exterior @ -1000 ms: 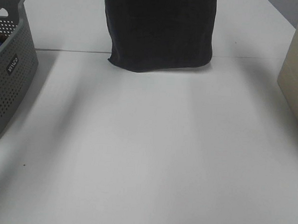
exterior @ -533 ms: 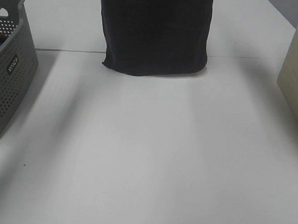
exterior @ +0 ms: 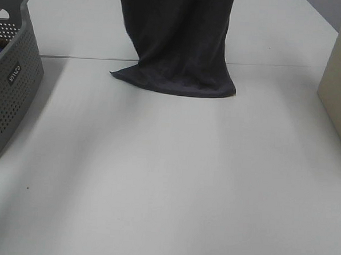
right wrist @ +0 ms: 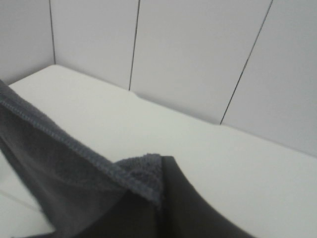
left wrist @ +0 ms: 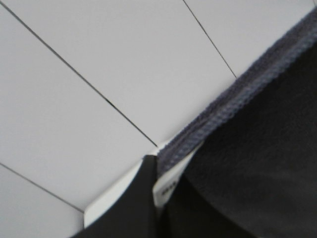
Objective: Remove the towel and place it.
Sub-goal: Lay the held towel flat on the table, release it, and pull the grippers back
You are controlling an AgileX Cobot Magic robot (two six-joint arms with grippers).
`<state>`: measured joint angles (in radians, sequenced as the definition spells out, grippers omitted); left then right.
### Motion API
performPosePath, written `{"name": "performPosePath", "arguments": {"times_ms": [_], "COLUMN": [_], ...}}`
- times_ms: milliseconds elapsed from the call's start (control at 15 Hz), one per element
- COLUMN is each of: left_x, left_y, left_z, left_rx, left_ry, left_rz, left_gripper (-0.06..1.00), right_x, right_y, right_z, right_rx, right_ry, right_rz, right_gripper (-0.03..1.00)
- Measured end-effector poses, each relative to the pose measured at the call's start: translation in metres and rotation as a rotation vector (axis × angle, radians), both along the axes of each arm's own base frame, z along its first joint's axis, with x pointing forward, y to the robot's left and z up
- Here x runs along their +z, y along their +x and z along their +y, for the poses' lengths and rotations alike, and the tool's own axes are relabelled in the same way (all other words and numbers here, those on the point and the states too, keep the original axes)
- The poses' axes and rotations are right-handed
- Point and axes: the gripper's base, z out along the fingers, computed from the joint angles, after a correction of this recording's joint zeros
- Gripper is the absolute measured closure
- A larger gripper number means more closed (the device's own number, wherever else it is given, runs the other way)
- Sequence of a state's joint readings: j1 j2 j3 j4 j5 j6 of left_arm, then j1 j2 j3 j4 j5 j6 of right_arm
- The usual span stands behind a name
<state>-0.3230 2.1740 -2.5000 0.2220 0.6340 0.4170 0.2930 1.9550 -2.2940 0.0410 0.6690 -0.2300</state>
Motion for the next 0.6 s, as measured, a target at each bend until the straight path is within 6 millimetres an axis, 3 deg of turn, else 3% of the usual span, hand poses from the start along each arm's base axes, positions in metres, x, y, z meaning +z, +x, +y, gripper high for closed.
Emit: {"name": "performPosePath", "arguments": {"times_ms": [333, 467, 600], "left_x": [0.028, 0.031, 0.025], "left_y": [-0.062, -0.073, -0.073], "left_z": [0.015, 0.017, 0.014], "left_rx": [0.059, 0.089, 0.104], "left_ry": [-0.122, -0.207, -0.285], "left_rz": [0.367, 0.448, 0.502], "left_gripper": [0.94, 0.94, 0.94], "right_x": [0.024, 0.030, 0.030], "right_y": [-0.057, -0.078, -0.088], "right_z": [-0.008, -0.008, -0.009], "right_rx": [0.049, 0.090, 0.109], "right_ry": [0.038, 0.038, 0.029], "right_rz": [0.241, 0.328, 0.390], "right_gripper": [0.96, 0.96, 0.96]}}
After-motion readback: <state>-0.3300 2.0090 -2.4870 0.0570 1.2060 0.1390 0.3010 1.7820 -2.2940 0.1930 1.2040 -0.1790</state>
